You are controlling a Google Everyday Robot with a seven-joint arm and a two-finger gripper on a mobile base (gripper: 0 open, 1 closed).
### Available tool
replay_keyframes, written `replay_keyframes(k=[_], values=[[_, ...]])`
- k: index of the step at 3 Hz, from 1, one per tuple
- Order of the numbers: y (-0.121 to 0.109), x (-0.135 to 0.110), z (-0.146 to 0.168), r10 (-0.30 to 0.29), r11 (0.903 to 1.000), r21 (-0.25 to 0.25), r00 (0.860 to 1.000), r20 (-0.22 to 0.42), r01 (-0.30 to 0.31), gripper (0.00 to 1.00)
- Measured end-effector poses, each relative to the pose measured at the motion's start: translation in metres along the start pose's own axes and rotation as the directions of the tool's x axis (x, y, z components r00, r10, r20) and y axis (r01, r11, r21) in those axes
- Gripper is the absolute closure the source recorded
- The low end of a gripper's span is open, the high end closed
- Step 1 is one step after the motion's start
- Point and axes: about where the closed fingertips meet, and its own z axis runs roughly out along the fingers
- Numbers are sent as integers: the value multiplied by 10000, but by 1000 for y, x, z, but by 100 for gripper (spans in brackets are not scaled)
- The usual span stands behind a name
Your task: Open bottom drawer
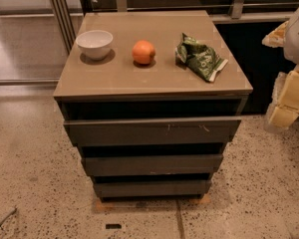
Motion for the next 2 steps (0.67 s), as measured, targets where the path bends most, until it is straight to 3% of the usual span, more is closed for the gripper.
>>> replay_keyframes(k=[1,2], values=[[1,1,2,40,10000,41,10000,83,-40,0],[11,6,34,264,9996,-129,9986,449,-259,0]])
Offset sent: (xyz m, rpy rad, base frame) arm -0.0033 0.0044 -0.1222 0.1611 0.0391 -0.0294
